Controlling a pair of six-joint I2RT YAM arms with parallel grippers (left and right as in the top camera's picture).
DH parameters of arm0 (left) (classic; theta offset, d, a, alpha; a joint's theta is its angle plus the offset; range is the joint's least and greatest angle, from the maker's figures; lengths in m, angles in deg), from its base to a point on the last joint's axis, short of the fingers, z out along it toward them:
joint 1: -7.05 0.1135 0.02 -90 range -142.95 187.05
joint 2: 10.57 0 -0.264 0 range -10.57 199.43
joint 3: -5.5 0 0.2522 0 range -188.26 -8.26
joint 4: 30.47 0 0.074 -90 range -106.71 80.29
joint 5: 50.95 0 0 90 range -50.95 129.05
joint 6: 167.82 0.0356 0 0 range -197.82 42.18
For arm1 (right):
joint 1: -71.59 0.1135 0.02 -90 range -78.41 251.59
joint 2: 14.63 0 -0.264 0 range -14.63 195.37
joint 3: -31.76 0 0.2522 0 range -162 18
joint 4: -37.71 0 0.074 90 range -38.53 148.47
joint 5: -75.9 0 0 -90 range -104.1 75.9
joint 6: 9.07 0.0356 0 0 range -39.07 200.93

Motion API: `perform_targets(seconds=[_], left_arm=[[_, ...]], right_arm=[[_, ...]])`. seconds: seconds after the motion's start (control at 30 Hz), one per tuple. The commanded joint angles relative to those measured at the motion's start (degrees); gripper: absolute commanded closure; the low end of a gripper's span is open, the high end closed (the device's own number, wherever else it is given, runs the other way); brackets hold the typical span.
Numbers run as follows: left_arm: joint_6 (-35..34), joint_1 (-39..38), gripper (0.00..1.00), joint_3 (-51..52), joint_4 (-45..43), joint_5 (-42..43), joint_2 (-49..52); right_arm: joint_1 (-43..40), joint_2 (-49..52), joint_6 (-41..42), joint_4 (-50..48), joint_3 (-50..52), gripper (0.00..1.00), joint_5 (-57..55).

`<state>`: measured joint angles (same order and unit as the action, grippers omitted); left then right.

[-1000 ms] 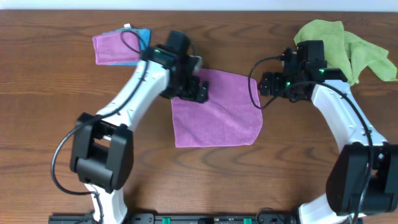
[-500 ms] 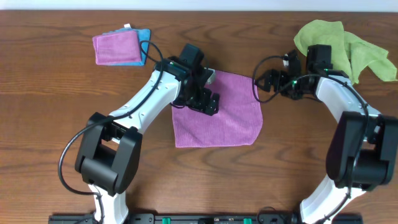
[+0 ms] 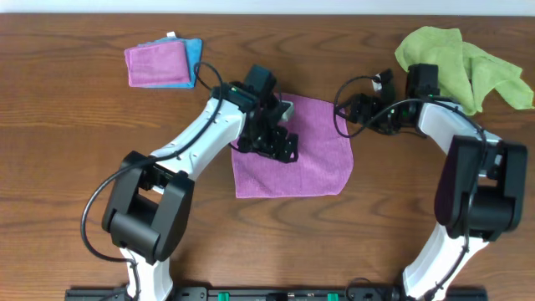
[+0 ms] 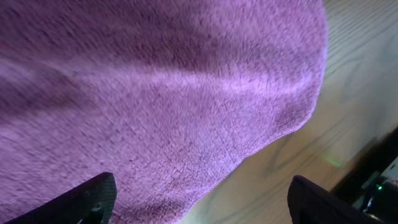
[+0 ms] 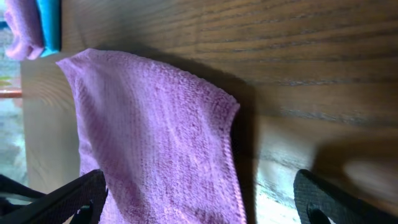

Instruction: Fold the cloth

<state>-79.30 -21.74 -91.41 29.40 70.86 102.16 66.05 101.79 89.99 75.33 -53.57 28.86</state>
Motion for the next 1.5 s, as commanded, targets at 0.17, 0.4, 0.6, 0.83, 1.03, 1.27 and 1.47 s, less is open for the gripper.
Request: perform_targets(seconds=[0.17, 0.4, 0.6, 0.83, 1.03, 1.27, 1.47], left_arm=[[0.26, -0.66, 0.11, 2.56, 0.87, 1.03, -0.35], [1.73, -0.87, 0.14, 4.90, 3.19, 0.61, -0.35], [1.70, -1.03, 0.23, 5.49, 1.36, -3.34, -0.35], [1.68, -1.66, 0.33, 7.28, 0.42, -5.16, -0.35], [1.44, -1.66, 0.62, 9.03, 4.04, -10.38, -0.35], [0.61, -1.64, 0.94, 9.03, 5.14, -11.91, -0.35], [0.59, -1.66, 0.94, 9.03, 5.66, -16.20, -0.35]], right_arm=[[-0.07, 2.78, 2.21, -0.44, -0.85, 0.03, 6.21], [0.00, 2.86, 4.22, -0.07, -0.85, 0.03, 10.08], [0.79, 2.89, 4.20, 0.33, -0.74, 0.02, 11.80], [1.18, 2.89, 3.96, 0.22, -0.74, 0.01, 12.61], [1.18, 2.89, 3.58, -0.37, -0.74, 0.01, 12.57], [1.18, 2.89, 3.54, -0.66, -0.74, 0.01, 12.55], [1.18, 2.89, 3.54, -0.68, -0.74, 0.02, 12.57]])
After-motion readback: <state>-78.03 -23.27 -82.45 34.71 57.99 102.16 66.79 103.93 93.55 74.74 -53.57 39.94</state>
